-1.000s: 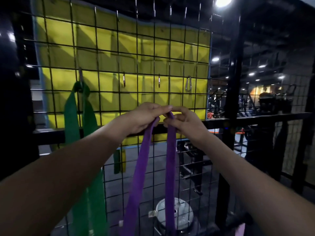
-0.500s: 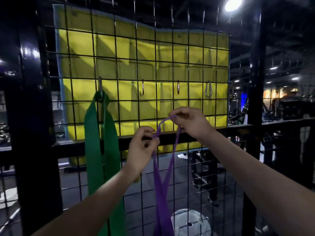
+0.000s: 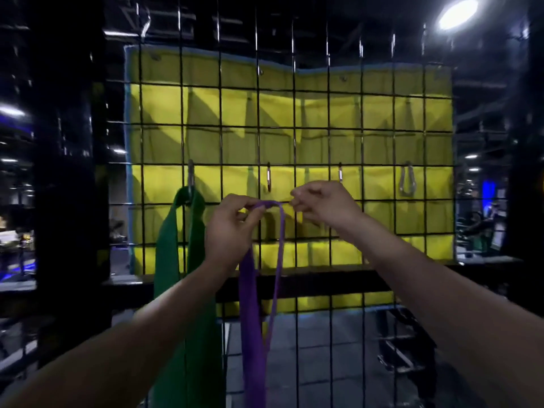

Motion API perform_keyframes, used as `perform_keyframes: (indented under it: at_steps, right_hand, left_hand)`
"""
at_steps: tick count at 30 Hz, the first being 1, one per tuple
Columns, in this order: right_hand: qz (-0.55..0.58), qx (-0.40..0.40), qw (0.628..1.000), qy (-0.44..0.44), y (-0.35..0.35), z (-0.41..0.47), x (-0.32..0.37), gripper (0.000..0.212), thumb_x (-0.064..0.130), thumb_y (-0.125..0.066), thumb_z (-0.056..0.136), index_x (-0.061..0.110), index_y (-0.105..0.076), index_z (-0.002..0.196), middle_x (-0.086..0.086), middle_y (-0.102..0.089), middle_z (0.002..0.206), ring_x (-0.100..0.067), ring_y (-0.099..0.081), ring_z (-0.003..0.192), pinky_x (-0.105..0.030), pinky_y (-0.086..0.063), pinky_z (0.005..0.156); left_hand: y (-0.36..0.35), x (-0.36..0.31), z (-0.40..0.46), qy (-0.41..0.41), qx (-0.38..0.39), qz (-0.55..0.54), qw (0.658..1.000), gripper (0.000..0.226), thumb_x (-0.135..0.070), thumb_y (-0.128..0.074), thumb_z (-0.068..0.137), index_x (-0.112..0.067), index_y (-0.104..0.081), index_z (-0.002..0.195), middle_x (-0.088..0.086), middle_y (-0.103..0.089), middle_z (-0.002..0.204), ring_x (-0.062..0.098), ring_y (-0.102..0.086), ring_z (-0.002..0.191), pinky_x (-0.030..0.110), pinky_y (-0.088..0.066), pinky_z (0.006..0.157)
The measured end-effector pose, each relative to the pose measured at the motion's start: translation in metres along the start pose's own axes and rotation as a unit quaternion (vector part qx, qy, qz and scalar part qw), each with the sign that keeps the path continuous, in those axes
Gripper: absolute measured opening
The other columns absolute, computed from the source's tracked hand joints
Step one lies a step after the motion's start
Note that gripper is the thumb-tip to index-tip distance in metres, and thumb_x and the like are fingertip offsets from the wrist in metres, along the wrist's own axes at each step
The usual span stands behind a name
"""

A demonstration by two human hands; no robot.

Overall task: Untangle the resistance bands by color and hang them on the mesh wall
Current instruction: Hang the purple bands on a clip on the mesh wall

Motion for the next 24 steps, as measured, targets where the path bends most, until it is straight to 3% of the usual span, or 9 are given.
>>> perform_keyframes:
  at_steps: [4,7,11,15,18,24]
  right_hand:
    - [-0.065,-0.003,0.997,0.034,-0.005,0.044,0.013,0.024,0.013,-0.049,0.094,-0.002,-0.066,0.104,-0.014,-0.068,0.106,-0.018,-0.062,0.087,-0.033,-0.052,0.086]
    - [-0.083,0.024,0.996,0.009,-0.020,0.062,0.013,0.034,0.024,-0.050,0.094,-0.007,-0.063,0.101,-0.023,-0.065,0.099,-0.034,-0.062,0.092,-0.043,-0.050,0.087]
    - [-0.002,0.028,0.998,-0.052,-0.034,0.074,0.010,0.026,0.031,-0.053,0.092,0.006,-0.062,0.091,-0.019,-0.066,0.105,-0.032,-0.063,0.102,-0.047,-0.049,0.096]
    - [0.037,0.000,0.995,-0.097,-0.041,0.079,0.009,0.041,0.033,-0.064,0.085,-0.001,-0.058,0.108,-0.018,-0.067,0.105,-0.033,-0.067,0.096,-0.047,-0.055,0.088]
    - [0.048,-0.023,0.993,-0.109,-0.043,0.082,0.009,0.047,0.035,-0.071,0.078,0.000,-0.059,0.107,-0.017,-0.069,0.099,-0.030,-0.070,0.084,-0.045,-0.058,0.080]
    - [0.106,0.020,0.986,-0.128,-0.040,0.081,0.010,0.040,0.021,-0.070,0.081,-0.006,-0.057,0.108,-0.018,-0.068,0.087,-0.027,-0.068,0.072,-0.038,-0.059,0.073]
  left_hand:
    - [0.004,0.005,0.019,-0.001,0.006,0.038,0.999,0.008,-0.023,-0.064,0.085,-0.024,-0.067,0.092,-0.010,-0.061,0.091,0.010,-0.060,0.084,0.029,-0.052,0.071]
    - [0.006,0.009,0.027,0.006,0.010,0.044,0.999,0.007,-0.024,-0.065,0.084,-0.030,-0.066,0.087,-0.012,-0.062,0.090,0.012,-0.062,0.079,0.035,-0.054,0.065]
    - [0.006,0.006,0.036,0.010,0.013,0.063,0.998,0.007,-0.024,-0.066,0.083,-0.031,-0.067,0.086,-0.011,-0.065,0.093,0.009,-0.063,0.082,0.038,-0.058,0.066]
    - [0.005,0.003,0.044,-0.006,0.017,0.099,0.995,0.009,-0.024,-0.066,0.083,-0.024,-0.069,0.092,-0.012,-0.064,0.093,0.005,-0.061,0.083,0.027,-0.052,0.068]
    - [0.006,0.002,0.047,-0.016,0.009,0.112,0.994,0.010,-0.024,-0.066,0.083,-0.022,-0.070,0.092,-0.011,-0.065,0.092,0.003,-0.060,0.083,0.020,-0.046,0.068]
    - [0.012,-0.006,0.050,-0.008,-0.052,0.101,0.994,0.010,-0.025,-0.064,0.084,-0.021,-0.068,0.093,-0.012,-0.061,0.088,0.000,-0.056,0.079,0.026,-0.048,0.069]
Point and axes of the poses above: each hand's wrist, its own z-axis towards the middle knuckle, its own y-axis out of the back of the hand, x = y × z, the point moved 5 cm from there along z, towards the middle knuckle
